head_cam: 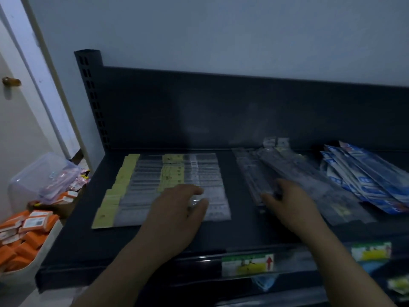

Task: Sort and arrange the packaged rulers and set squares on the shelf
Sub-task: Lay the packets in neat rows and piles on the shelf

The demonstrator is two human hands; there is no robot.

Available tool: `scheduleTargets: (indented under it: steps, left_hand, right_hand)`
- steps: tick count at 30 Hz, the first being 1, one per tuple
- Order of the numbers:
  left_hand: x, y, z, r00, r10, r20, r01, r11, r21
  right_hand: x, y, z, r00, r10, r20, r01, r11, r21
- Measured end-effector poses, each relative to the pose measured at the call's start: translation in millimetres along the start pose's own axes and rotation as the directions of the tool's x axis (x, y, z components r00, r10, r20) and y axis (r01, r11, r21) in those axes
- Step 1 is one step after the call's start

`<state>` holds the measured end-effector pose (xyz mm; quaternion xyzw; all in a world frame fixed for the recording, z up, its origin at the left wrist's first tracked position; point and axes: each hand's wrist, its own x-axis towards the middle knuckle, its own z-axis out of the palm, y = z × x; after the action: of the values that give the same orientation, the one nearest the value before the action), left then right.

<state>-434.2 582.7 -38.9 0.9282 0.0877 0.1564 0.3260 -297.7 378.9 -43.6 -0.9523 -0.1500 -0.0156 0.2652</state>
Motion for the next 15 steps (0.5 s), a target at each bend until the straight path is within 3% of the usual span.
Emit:
scheduleTargets:
  steps: [2, 4, 10, 13, 15]
  left_hand:
    - [12.1, 19.4, 17.0, 0.998, 0.011, 0.062, -0.01, 1.0, -0.01]
    - [25.2, 35.2, 32.3, 0.995, 0.009, 0.096, -0.009, 1.0, -0.002]
    - [58.7, 55.6, 66.4, 0.988, -0.127, 0.093, 0.127, 0.992, 0.006]
    - [73.4, 74.9, 84.5, 0.967, -0.249, 0.048, 0.254, 0.942, -0.221]
    - [85.0, 83.2, 97.3, 0.934, -0.349, 0.079, 0.345, 0.819, -0.459]
  right_hand:
    - [17.0, 8.2, -1.1, 0.998, 0.039, 0.047, -0.033, 0.993, -0.113]
    - [30.9, 13.7, -4.2, 0.993, 0.072, 0.093, -0.063, 0.993, -0.098]
    - [50.6, 39.4, -17.7, 0.98, 0.029, 0.199, -0.08, 0.965, 0.251]
    - [45.9, 41.3, -25.1, 0.973, -0.071, 0.219, -0.078, 0.792, 0.606]
    - [43.2, 38.8, -26.2, 0.93, -0.208, 0.302, -0.075, 0.699, 0.712]
